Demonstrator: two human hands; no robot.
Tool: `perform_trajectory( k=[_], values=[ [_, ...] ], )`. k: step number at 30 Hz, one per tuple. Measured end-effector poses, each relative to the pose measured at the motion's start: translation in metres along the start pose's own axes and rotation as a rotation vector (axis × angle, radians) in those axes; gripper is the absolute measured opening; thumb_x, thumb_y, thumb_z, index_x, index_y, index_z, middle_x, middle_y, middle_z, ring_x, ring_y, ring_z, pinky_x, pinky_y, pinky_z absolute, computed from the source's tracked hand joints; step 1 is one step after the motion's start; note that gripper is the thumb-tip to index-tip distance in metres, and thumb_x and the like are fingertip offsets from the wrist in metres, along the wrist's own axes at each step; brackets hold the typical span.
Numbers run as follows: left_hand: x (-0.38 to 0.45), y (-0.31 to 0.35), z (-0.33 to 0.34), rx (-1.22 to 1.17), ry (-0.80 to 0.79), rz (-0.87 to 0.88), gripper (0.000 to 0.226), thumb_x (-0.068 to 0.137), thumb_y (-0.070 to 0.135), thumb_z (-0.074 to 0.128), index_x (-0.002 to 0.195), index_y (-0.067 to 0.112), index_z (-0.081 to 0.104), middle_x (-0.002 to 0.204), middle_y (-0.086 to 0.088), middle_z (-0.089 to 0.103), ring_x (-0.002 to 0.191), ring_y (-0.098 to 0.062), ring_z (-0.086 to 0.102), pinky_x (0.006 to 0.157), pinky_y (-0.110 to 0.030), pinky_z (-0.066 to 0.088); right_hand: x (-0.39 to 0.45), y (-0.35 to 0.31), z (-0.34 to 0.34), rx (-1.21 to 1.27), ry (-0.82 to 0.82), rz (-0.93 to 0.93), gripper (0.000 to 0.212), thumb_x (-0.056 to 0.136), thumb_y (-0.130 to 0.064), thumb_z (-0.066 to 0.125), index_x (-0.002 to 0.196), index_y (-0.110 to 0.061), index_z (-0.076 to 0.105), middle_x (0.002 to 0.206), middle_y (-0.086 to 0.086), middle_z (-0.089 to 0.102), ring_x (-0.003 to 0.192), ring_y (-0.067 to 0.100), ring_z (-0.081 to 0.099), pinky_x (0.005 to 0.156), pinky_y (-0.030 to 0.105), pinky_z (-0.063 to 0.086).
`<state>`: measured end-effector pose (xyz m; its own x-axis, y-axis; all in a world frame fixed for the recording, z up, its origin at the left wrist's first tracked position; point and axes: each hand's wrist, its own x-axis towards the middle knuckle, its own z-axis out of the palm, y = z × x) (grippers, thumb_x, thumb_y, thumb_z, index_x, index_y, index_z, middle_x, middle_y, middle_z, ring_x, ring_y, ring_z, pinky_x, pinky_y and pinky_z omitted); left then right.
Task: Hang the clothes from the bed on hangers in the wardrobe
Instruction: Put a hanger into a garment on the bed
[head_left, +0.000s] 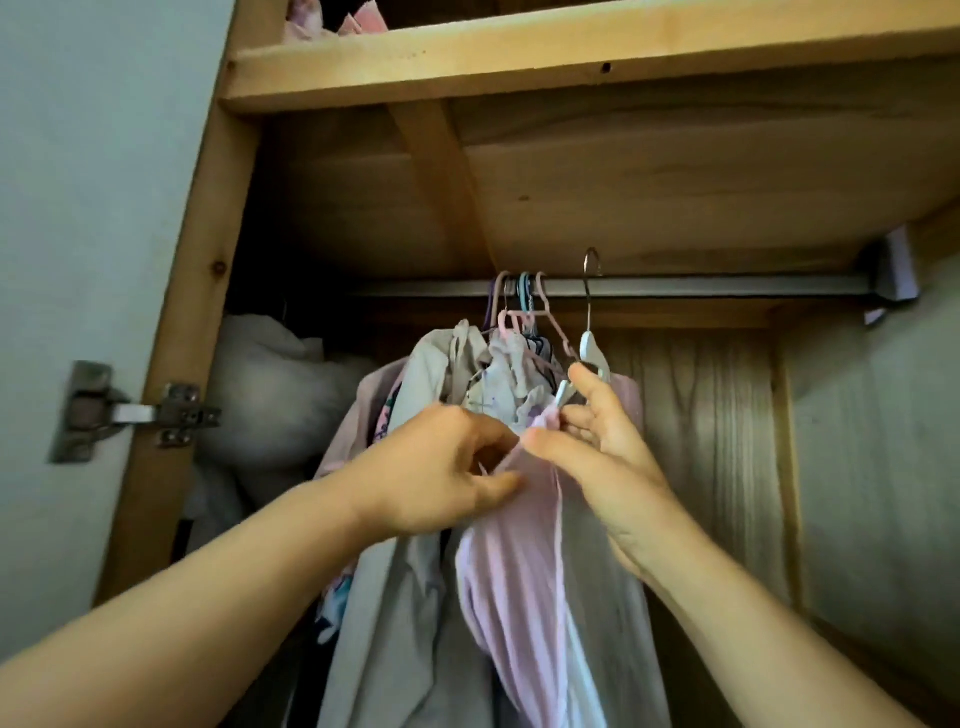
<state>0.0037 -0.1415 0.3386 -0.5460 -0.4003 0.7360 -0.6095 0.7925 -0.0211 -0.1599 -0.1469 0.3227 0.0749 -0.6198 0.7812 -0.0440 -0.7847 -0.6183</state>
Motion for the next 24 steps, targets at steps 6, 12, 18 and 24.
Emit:
perform_trajectory(
  k=[6, 12, 18, 24],
  values=[
    [-0.094, 0.02, -0.03, 0.265, 0.123, -0.267, 0.012, 0.089, 0.033, 0.051, 0.087, 0.021, 0.048, 0.087, 0.0, 0.06, 0.084, -0.025, 0.057, 0.064, -0.034, 0.043, -0.089, -0.037, 0.059, -0.182, -0.133, -0.102, 0.094, 0.063, -0.029, 0.074, 0.141, -0.041, 0.023, 0.116, -0.013, 0.052, 0.109, -0.009, 0.048, 0.09, 0.005, 0.034],
    [-0.218, 0.062, -0.05, 0.445, 0.16, -0.42, 0.023, 0.095, 0.047, 0.036, 0.098, 0.026, 0.045, 0.099, -0.002, 0.064, 0.095, -0.029, 0.058, 0.063, -0.033, 0.033, -0.166, -0.067, 0.071, -0.658, -0.006, -0.478, 0.054, 0.071, -0.038, 0.065, 0.123, -0.029, 0.053, 0.099, -0.013, 0.063, 0.098, 0.004, 0.057, 0.09, 0.007, 0.034],
    [-0.345, 0.121, -0.063, 0.478, 0.034, -0.577, 0.045, 0.086, 0.057, 0.018, 0.102, 0.027, 0.047, 0.099, -0.001, 0.066, 0.093, -0.027, 0.059, 0.064, -0.032, 0.035, -0.22, -0.036, 0.059, -0.902, -0.171, -0.294, 0.096, 0.056, -0.065, 0.063, 0.131, -0.008, 0.048, 0.122, 0.011, 0.055, 0.114, 0.021, 0.044, 0.095, 0.024, 0.028],
    [-0.467, 0.183, -0.093, 0.607, -0.063, -0.667, 0.027, 0.083, 0.048, 0.041, 0.078, 0.025, 0.053, 0.05, 0.003, 0.058, 0.046, -0.024, 0.055, 0.037, -0.022, 0.022, -0.292, -0.007, 0.115, -0.643, -0.527, -0.13, 0.033, 0.065, -0.023, 0.084, 0.094, -0.017, 0.07, 0.089, -0.006, 0.067, 0.084, 0.009, 0.063, 0.073, 0.006, 0.038]
  ],
)
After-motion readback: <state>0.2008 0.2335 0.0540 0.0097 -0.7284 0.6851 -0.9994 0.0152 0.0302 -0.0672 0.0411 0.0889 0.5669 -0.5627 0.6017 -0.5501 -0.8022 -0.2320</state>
